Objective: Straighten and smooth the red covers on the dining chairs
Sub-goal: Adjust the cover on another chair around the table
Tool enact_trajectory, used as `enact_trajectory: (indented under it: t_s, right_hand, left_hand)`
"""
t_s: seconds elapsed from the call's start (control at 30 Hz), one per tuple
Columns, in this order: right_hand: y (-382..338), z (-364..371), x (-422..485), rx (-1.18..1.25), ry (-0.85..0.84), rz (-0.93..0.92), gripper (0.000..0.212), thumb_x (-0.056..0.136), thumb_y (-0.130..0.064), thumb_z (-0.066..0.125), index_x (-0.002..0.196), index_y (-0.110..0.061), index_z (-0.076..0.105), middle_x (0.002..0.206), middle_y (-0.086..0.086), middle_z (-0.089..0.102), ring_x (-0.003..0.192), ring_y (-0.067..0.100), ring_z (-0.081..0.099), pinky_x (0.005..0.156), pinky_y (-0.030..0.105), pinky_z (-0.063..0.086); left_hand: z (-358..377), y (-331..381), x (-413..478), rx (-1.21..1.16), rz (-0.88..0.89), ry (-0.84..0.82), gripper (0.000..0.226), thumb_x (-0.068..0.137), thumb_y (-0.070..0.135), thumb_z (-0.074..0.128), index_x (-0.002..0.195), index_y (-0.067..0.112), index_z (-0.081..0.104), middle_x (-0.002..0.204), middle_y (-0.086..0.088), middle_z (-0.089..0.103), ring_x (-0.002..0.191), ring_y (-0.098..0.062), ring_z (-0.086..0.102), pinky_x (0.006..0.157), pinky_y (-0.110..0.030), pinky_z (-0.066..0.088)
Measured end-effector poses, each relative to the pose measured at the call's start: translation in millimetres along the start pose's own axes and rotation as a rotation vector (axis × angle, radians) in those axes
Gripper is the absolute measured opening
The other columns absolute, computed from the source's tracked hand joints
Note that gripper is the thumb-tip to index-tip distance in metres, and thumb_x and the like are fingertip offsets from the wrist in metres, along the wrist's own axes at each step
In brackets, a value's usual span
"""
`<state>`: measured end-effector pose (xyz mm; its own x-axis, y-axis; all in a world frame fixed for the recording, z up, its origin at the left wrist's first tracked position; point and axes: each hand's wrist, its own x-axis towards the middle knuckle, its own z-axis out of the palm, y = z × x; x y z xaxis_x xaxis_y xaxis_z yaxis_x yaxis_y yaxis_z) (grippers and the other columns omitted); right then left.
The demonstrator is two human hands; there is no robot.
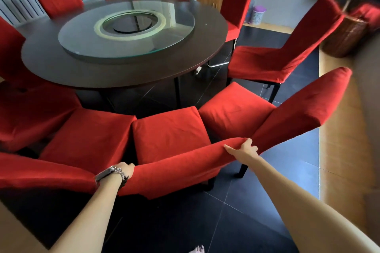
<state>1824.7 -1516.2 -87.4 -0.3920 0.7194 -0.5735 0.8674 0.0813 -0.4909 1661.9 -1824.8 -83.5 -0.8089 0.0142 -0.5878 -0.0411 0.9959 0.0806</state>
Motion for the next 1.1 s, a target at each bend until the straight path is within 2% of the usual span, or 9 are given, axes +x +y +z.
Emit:
enact_trajectory:
  t_s: [0.1, 0.17, 0.27, 0.43, 0.53, 0.7, 0.77, 0.9, 1.1]
  right_hand:
    - [8, -15, 1, -0.086, -0.088, -0.082, 0.098, 0.082, -0.056, 0.065, 0.148, -0.008, 0.012, 0.145, 0.020, 0.028, 0.131, 0.037, 0.036, 0.103, 0.043, 0.034]
    - [14, -27, 2, -0.153, -0.154, -0.157, 0.097, 0.083, -0.057, 0.062, 0.149, -0.008, 0.011, 0.145, 0.019, 0.031, 0.131, 0.034, 0.038, 0.099, 0.037, 0.036]
    - [25, -49, 4, -0.282, -0.242, -0.268, 0.085, 0.087, -0.053, 0.059, 0.148, -0.010, 0.019, 0.143, 0.016, 0.040, 0.128, 0.030, 0.044, 0.088, 0.029, 0.035]
    - [41, -94, 4, -0.524, -0.324, -0.408, 0.045, 0.098, -0.037, 0.049, 0.128, -0.004, 0.053, 0.108, 0.007, 0.053, 0.097, 0.022, 0.051, 0.072, 0.023, 0.036]
    - [58, -125, 10, -0.645, -0.337, -0.402, 0.040, 0.101, -0.034, 0.042, 0.125, -0.004, 0.055, 0.100, 0.005, 0.049, 0.088, 0.019, 0.046, 0.052, 0.021, 0.034]
    - [94, -169, 27, -0.679, -0.328, -0.421, 0.036, 0.101, -0.028, 0.043, 0.124, -0.004, 0.058, 0.090, 0.002, 0.053, 0.079, 0.016, 0.049, 0.041, 0.011, 0.031]
    - [108, -187, 37, -0.584, -0.268, -0.458, 0.030, 0.098, -0.022, 0.047, 0.119, -0.008, 0.062, 0.089, 0.000, 0.057, 0.080, 0.014, 0.051, 0.049, 0.013, 0.038]
    - [128, -222, 57, -0.422, -0.106, -0.539, 0.024, 0.094, -0.012, 0.050, 0.110, -0.008, 0.067, 0.113, 0.008, 0.067, 0.097, 0.022, 0.059, 0.078, 0.022, 0.041]
    - [134, -265, 84, -0.280, 0.029, -0.614, 0.024, 0.090, -0.010, 0.049, 0.103, -0.017, 0.069, 0.105, 0.006, 0.068, 0.086, 0.021, 0.059, 0.071, 0.026, 0.045]
  left_hand:
    - [12, 13, -8, 0.139, 0.023, 0.000, 0.055, 0.101, 0.038, 0.021, 0.139, 0.006, 0.045, 0.142, -0.020, 0.045, 0.132, -0.033, 0.042, 0.107, -0.034, 0.032]
    - [20, 23, -20, 0.224, 0.007, 0.001, 0.058, 0.099, 0.047, 0.013, 0.145, 0.021, 0.036, 0.149, -0.015, 0.035, 0.139, -0.035, 0.027, 0.114, -0.046, 0.020]
    - [37, 51, -49, 0.219, 0.032, -0.005, 0.060, 0.096, 0.058, 0.006, 0.147, 0.034, 0.025, 0.157, -0.006, 0.019, 0.144, -0.038, 0.009, 0.112, -0.062, 0.002]
    - [72, 122, -91, 0.147, 0.098, 0.070, 0.068, 0.095, 0.061, 0.009, 0.152, 0.024, 0.014, 0.159, -0.010, 0.008, 0.145, -0.038, -0.004, 0.110, -0.065, -0.004]
    - [86, 161, -108, 0.140, 0.159, 0.053, 0.074, 0.094, 0.065, 0.014, 0.153, 0.022, 0.004, 0.160, -0.011, -0.002, 0.145, -0.039, -0.010, 0.110, -0.065, -0.003]
    - [101, 212, -132, 0.062, 0.242, 0.007, 0.077, 0.095, 0.058, 0.034, 0.153, 0.022, 0.000, 0.159, -0.014, -0.011, 0.141, -0.046, -0.015, 0.113, -0.063, 0.005]
    - [104, 229, -144, 0.015, 0.252, -0.009, 0.075, 0.096, 0.052, 0.038, 0.153, 0.020, 0.001, 0.158, -0.016, -0.011, 0.140, -0.049, -0.014, 0.114, -0.060, 0.007]
    - [112, 268, -169, -0.078, 0.300, 0.020, 0.074, 0.097, 0.043, 0.044, 0.153, 0.019, 0.001, 0.158, -0.018, -0.006, 0.143, -0.047, -0.004, 0.115, -0.054, 0.011]
    - [117, 338, -204, -0.130, 0.518, 0.102, 0.070, 0.096, 0.036, 0.049, 0.150, 0.007, 0.015, 0.153, -0.017, 0.019, 0.141, -0.033, 0.020, 0.113, -0.043, 0.024]
